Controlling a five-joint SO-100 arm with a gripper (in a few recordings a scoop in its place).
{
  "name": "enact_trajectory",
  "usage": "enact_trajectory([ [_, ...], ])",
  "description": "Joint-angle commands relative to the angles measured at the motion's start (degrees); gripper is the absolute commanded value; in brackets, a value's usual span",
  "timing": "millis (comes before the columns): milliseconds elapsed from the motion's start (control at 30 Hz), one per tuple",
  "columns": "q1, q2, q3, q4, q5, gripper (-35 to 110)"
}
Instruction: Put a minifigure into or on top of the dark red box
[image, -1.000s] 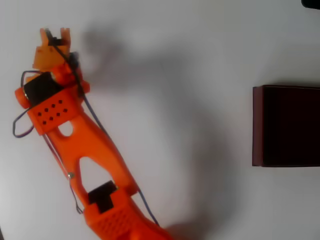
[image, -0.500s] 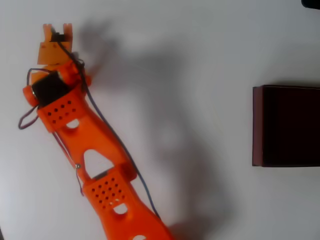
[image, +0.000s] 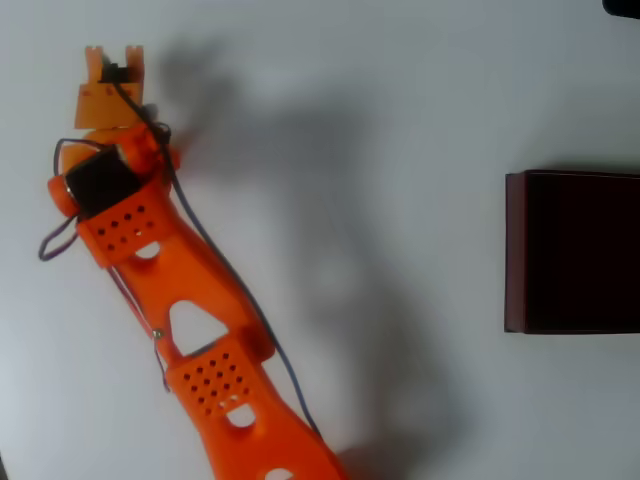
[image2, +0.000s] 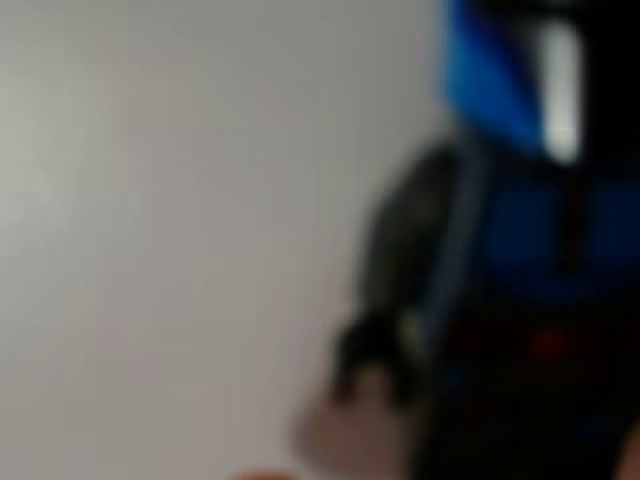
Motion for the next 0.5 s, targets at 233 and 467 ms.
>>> enact_trajectory([
  [233,-0.70,-0.79,-2.64,0.35,-1.05,23],
  [467,-1.32,-2.37,-2.64,-2.02,-1.23,18],
])
